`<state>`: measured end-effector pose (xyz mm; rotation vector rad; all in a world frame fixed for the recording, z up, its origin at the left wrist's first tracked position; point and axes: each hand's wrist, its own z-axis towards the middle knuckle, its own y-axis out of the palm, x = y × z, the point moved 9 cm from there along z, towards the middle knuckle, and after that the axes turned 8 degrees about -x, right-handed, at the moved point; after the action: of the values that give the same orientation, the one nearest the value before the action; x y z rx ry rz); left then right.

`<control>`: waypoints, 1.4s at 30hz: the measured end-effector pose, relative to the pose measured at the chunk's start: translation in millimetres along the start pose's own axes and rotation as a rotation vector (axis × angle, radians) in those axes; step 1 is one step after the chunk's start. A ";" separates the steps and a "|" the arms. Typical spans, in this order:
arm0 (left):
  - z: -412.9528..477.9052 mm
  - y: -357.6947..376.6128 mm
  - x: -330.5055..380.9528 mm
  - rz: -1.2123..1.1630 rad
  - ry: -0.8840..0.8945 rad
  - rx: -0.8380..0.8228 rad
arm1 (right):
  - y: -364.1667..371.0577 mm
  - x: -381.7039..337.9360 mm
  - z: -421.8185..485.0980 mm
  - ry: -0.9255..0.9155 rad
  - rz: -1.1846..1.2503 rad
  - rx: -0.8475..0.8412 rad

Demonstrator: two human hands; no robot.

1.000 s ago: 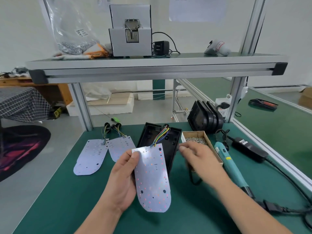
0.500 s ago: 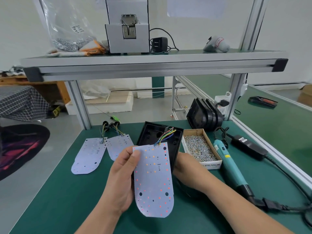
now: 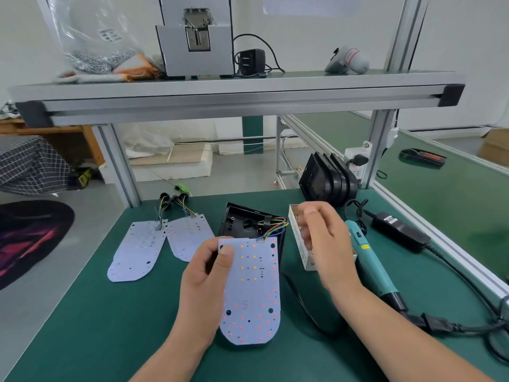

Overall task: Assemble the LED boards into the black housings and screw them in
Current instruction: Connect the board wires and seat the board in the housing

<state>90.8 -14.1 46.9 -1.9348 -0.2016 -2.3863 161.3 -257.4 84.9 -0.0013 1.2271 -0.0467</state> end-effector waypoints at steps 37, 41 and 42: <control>-16.0 40.0 31.5 -0.051 0.199 -0.292 | 66.2 -29.4 -6.7 0.016 0.256 -0.147; -8.9 32.2 25.7 -0.241 0.104 -0.253 | 77.0 -33.8 -8.3 -0.030 0.189 -0.203; -7.4 33.2 25.0 -0.273 0.099 -0.270 | 79.2 -35.3 -8.4 -0.040 0.177 -0.215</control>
<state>82.7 -47.1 71.9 -2.0036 -0.1532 -2.8089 144.3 -176.8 113.2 -0.0805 1.1830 0.2388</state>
